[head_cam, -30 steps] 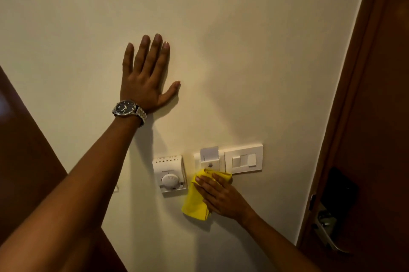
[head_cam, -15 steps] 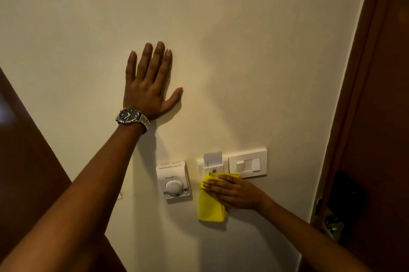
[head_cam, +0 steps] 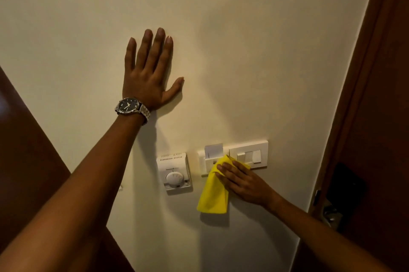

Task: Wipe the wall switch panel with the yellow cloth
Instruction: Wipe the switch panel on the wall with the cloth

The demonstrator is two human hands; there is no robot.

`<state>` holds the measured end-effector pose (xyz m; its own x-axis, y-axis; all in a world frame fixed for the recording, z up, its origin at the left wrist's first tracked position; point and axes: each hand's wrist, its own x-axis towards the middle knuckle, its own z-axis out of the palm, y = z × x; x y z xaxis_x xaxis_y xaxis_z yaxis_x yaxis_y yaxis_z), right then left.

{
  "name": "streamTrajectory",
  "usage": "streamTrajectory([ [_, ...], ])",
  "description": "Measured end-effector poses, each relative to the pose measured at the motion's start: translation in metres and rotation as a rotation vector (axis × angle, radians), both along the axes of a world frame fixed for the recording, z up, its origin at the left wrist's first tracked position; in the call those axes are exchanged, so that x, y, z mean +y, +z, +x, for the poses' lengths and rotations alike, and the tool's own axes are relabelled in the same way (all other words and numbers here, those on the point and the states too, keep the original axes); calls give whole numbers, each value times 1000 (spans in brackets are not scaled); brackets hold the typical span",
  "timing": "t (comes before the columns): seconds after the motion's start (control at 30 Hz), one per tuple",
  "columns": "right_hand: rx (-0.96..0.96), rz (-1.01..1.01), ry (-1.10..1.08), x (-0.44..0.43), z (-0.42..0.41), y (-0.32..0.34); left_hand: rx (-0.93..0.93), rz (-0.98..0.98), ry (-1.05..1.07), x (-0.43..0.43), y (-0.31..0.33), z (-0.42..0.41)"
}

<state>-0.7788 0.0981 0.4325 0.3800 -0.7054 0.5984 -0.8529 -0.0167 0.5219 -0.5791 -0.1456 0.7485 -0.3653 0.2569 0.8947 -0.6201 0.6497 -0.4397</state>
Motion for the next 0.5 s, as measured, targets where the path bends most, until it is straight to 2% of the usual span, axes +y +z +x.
streamTrajectory([
  [0.17,40,29,-21,5,-8,3,4,-7,0,1,-1,0],
  [0.33,-167,-20,-84,8,10,-12,9,-9,5,0,-1,-1],
  [0.5,-186,-7,-186,4,36,-33,-4,4,1,1,-2,0],
])
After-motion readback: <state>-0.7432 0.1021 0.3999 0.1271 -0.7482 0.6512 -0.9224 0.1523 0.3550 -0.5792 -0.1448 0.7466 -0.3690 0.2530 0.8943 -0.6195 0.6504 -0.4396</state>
